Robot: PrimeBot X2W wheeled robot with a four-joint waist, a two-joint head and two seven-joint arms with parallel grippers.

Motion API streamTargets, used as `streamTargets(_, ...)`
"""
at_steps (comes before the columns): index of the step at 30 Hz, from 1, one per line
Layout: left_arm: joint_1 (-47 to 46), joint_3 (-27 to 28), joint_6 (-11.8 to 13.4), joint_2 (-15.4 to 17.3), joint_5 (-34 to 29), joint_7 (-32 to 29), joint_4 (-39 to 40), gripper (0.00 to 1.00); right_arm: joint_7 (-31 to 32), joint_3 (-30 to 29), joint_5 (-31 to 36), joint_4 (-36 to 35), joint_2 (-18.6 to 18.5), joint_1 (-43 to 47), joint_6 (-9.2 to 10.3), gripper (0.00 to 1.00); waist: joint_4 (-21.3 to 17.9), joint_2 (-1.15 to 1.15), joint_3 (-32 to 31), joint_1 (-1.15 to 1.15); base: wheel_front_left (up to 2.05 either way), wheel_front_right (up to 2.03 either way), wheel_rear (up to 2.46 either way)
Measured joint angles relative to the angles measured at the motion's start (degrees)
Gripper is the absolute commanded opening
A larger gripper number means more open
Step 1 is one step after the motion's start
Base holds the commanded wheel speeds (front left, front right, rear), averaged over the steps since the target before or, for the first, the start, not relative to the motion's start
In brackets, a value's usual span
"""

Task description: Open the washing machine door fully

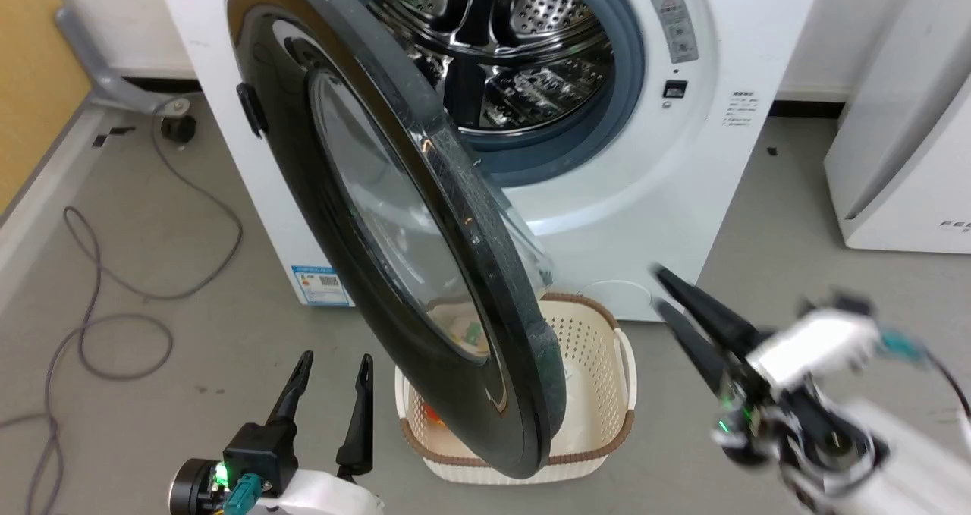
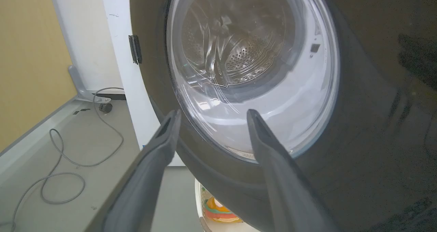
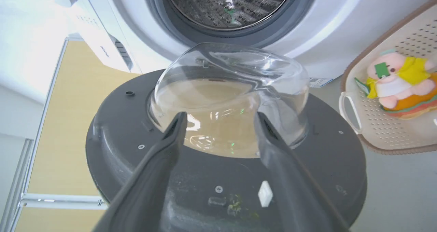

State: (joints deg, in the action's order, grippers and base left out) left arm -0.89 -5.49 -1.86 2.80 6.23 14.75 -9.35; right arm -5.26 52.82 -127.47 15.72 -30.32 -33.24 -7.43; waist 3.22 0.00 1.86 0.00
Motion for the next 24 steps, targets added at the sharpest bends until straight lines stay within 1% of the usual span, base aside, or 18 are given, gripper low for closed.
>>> streamTargets(3, 0.2, 0.3, -0.1, 0.0, 0.0, 0.0, -0.4, 1.00, -7.3, -4.8, 0.9, -1.2, 0.1, 6.9, 0.00, 1.00, -0.3, 0.00, -0.7, 0.00, 0.00, 0.00, 0.00)
streamTargets(6, 1.0, 0.6, -0.1, 0.0, 0.0, 0.0, -0.6, 1.00, -9.4, -9.8, 4.8, -1.5, 0.5, 12.9, 0.00, 1.00, -0.6, 0.00, -1.3, 0.00, 0.00, 0.00, 0.00)
streamTargets(8, 1.2, 0.7, -0.1, 0.0, 0.0, 0.0, -0.7, 1.00, -9.5, -16.7, 8.3, 0.9, 2.5, 17.1, 0.00, 1.00, -0.9, 0.00, -1.5, 0.00, 0.00, 0.00, 0.00)
streamTargets(10, 1.2, 0.7, -0.1, 0.0, 0.0, 0.0, -0.9, 1.00, -9.6, -24.0, 14.0, 3.6, 5.0, 20.7, 0.00, 1.00, -1.2, 0.00, -1.6, 0.00, 0.00, 0.00, 0.00)
streamTargets(12, 1.2, 0.8, -0.1, 0.0, 0.0, 0.0, -1.0, 1.00, -9.6, -30.4, 22.2, 6.4, 7.4, 23.5, 0.00, 1.00, -1.4, 0.00, -1.6, 0.00, 0.00, 0.00, 0.00)
streamTargets(14, 1.2, 0.8, -0.1, 0.0, 0.0, 0.0, -1.2, 1.00, -9.5, -36.5, 32.3, 8.4, 10.0, 25.2, 0.00, 1.00, -1.6, 0.00, -1.7, 0.00, 0.00, 0.00, 0.00)
streamTargets(15, 1.2, 0.9, -0.1, 0.0, 0.0, 0.0, -1.3, 1.00, -9.5, -39.6, 36.7, 8.7, 11.4, 25.8, 0.00, 1.00, -1.7, 0.00, -1.7, 0.00, 0.00, 0.00, 0.00)
streamTargets(17, 1.2, 0.9, -0.1, 0.0, 0.0, 0.0, -1.3, 1.00, -9.6, -45.5, 47.9, 8.7, 14.1, 26.7, 0.00, 1.00, -1.8, 0.00, -1.8, 0.00, 0.00, 0.00, 0.00)
streamTargets(21, 1.2, 0.9, -0.1, 0.0, 0.0, 0.0, -1.5, 1.00, -9.5, -56.1, 70.0, 5.2, 19.7, 28.3, 0.00, 1.00, -1.8, 0.00, -1.9, 0.00, 0.00, 0.00, 0.00)
streamTargets(24, 1.2, 1.0, -0.2, 0.0, 0.0, 0.0, -1.6, 1.00, -9.5, -61.0, 85.7, 0.5, 23.8, 29.5, 0.00, 1.00, -1.9, 0.00, -2.0, 0.00, 0.00, 0.00, 0.00)
